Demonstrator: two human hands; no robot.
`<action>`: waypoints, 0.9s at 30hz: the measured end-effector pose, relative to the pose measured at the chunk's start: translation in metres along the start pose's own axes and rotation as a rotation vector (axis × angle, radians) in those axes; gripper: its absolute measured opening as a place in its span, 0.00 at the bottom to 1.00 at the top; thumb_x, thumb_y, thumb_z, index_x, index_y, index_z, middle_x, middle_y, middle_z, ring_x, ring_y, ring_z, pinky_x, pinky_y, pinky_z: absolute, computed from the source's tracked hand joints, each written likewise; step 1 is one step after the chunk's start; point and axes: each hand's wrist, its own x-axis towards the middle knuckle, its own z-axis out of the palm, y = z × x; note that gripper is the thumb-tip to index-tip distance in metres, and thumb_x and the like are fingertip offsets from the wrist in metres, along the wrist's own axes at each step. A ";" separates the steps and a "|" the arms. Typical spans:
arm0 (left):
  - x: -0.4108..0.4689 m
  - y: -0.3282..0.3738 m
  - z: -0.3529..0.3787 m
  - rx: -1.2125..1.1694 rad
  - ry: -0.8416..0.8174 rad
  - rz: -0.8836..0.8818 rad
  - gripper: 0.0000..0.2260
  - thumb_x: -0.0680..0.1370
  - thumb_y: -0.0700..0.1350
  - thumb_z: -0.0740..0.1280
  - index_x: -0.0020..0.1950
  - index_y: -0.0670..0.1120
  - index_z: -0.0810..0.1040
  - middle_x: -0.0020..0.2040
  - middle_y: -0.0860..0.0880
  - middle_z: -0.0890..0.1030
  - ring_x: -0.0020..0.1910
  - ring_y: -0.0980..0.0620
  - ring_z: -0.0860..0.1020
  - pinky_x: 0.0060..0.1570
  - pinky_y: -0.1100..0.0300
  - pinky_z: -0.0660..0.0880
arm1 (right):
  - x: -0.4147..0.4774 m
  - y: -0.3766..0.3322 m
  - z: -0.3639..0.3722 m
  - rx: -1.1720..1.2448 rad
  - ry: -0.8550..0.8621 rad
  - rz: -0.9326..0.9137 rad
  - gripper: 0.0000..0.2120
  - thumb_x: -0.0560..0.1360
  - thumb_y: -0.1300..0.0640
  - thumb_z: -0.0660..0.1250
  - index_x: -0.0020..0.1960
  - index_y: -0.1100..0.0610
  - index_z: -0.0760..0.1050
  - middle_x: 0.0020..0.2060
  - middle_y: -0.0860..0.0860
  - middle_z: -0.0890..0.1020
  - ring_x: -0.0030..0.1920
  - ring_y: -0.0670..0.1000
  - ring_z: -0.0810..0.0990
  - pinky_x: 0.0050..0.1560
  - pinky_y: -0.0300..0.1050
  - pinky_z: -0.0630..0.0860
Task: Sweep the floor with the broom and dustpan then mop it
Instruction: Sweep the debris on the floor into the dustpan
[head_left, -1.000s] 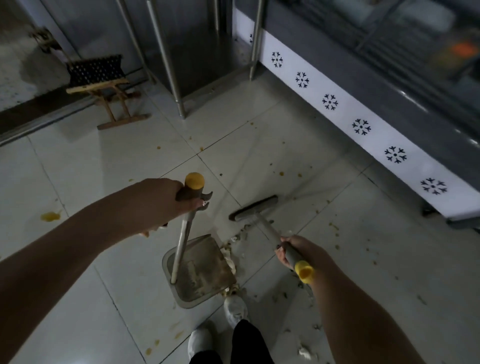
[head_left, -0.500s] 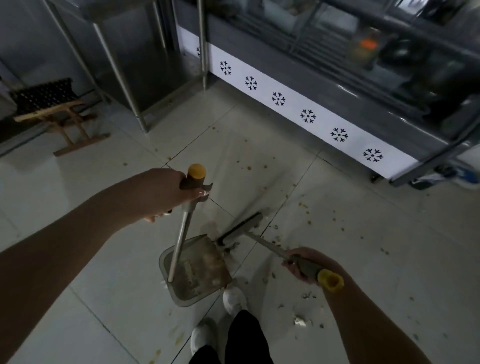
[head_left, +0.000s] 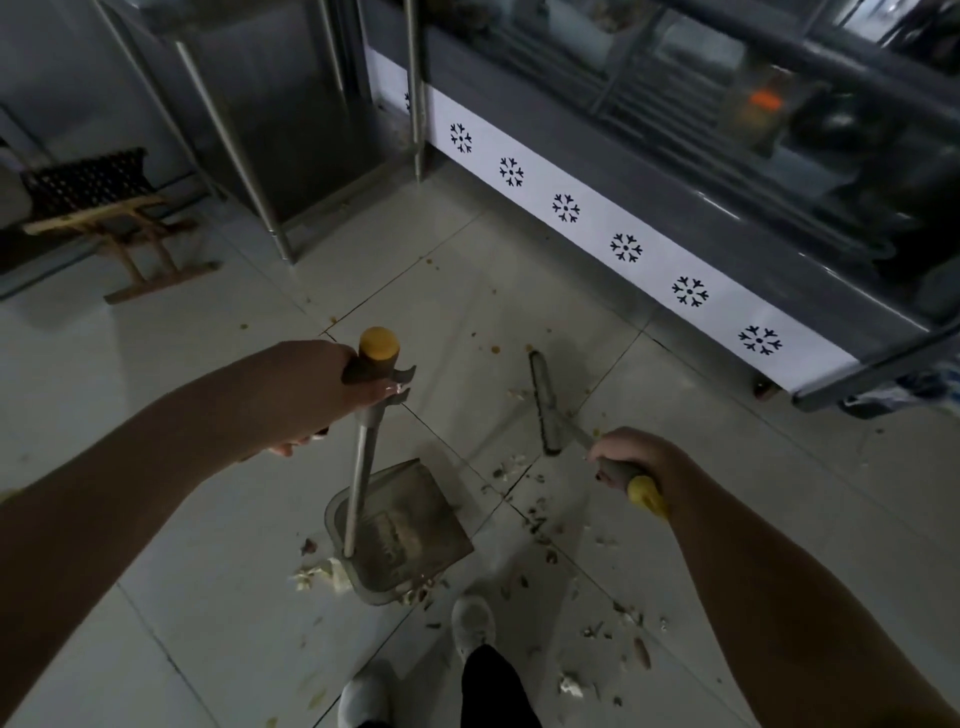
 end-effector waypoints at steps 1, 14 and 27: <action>0.006 0.004 0.002 -0.010 -0.001 -0.012 0.12 0.76 0.58 0.60 0.40 0.51 0.71 0.23 0.50 0.70 0.17 0.57 0.68 0.16 0.69 0.65 | 0.008 -0.006 -0.004 -0.086 0.011 -0.007 0.15 0.76 0.59 0.65 0.59 0.68 0.73 0.49 0.62 0.79 0.53 0.62 0.79 0.52 0.52 0.75; 0.024 0.017 0.028 -0.046 -0.006 -0.046 0.14 0.74 0.61 0.61 0.40 0.52 0.71 0.13 0.55 0.69 0.12 0.60 0.67 0.15 0.70 0.65 | 0.023 0.007 0.047 -0.309 -0.173 0.099 0.13 0.79 0.61 0.59 0.36 0.61 0.72 0.39 0.56 0.77 0.39 0.53 0.76 0.47 0.45 0.72; -0.071 -0.022 0.073 0.015 0.044 0.011 0.13 0.76 0.59 0.60 0.39 0.52 0.71 0.24 0.50 0.71 0.16 0.59 0.68 0.16 0.70 0.65 | -0.073 0.079 0.098 -0.242 -0.313 0.049 0.14 0.78 0.59 0.60 0.34 0.61 0.71 0.27 0.55 0.74 0.27 0.50 0.71 0.31 0.41 0.69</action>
